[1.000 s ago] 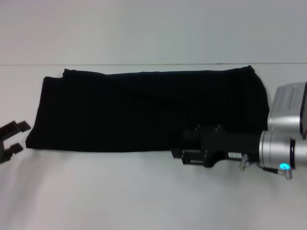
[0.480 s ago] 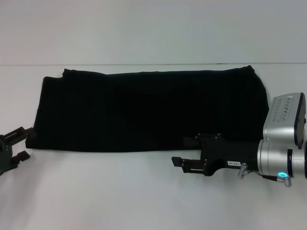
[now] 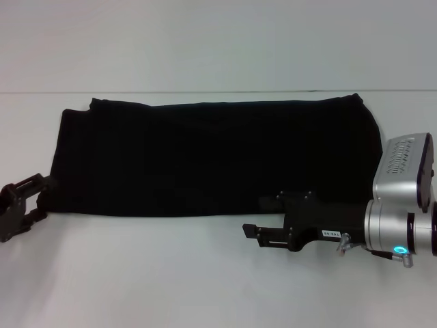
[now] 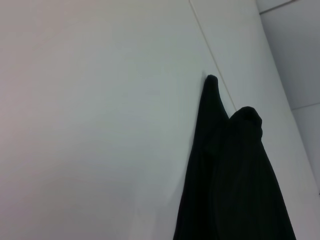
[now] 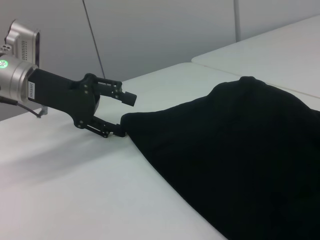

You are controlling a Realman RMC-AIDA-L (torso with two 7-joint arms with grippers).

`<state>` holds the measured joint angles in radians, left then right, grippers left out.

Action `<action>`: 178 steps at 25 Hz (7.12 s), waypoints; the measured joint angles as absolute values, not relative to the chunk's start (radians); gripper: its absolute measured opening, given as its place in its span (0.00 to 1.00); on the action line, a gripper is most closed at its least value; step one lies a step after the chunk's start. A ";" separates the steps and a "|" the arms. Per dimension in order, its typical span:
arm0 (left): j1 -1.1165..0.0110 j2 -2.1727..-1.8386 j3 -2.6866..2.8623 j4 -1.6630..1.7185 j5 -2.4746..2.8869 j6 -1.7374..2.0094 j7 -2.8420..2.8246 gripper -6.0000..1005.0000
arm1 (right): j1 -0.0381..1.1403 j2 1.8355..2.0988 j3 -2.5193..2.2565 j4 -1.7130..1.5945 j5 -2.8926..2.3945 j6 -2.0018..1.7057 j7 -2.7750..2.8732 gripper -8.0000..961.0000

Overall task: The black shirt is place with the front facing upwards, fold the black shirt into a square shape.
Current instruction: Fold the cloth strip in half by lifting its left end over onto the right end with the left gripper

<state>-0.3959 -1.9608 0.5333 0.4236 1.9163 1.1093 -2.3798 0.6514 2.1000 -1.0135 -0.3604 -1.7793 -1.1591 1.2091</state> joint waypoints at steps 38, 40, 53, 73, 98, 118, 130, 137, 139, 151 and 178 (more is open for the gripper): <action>-0.469 -1.991 0.556 0.459 2.009 1.021 -2.342 0.08 | 0.575 2.072 -1.008 -0.432 -1.688 -1.170 1.433 0.77; -0.469 -1.992 0.555 0.459 1.994 1.026 -2.323 0.03 | 0.547 2.047 -1.008 -0.506 -1.714 -1.181 1.604 0.76; -0.462 -1.987 0.554 0.460 1.861 1.101 -2.144 0.03 | 0.651 1.885 -0.659 -0.750 -2.446 -1.466 2.578 0.76; -0.468 -1.992 0.554 0.460 1.828 1.109 -2.109 0.03 | 0.775 1.947 -0.704 -0.648 -2.646 -1.289 2.612 0.76; -0.468 -2.000 0.528 0.460 1.824 1.105 -2.098 0.03 | 0.760 1.941 -0.661 -0.668 -2.627 -1.279 2.577 0.76; -0.447 -1.993 0.487 0.450 1.824 1.110 -2.118 0.03 | 0.469 2.091 -0.486 -0.601 -2.075 -1.571 1.361 0.76; -0.448 -1.988 0.484 0.449 1.824 1.111 -2.142 0.03 | 0.502 2.098 -0.496 -0.298 -2.069 -1.430 0.825 0.76; -0.433 -1.957 0.447 0.451 1.830 1.102 -2.159 0.03 | 0.519 2.099 -0.494 -0.275 -2.059 -1.415 0.817 0.76; -0.427 -1.946 0.428 0.453 1.833 1.102 -2.160 0.03 | 0.520 2.099 -0.494 -0.273 -2.050 -1.414 0.816 0.76; -0.422 -1.929 0.384 0.460 1.825 1.156 -2.170 0.03 | 0.525 2.100 -0.493 -0.248 -2.041 -1.381 0.779 0.76; -0.903 -2.176 0.818 0.104 1.623 1.005 -1.869 0.03 | 0.412 2.094 -0.477 -0.220 -2.027 -1.414 0.731 0.76</action>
<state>-0.9032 -2.1761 0.8179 0.1038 1.6226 1.0049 -1.8694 0.4118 2.0937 -0.4772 -0.2196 -2.0273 -1.4136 0.7309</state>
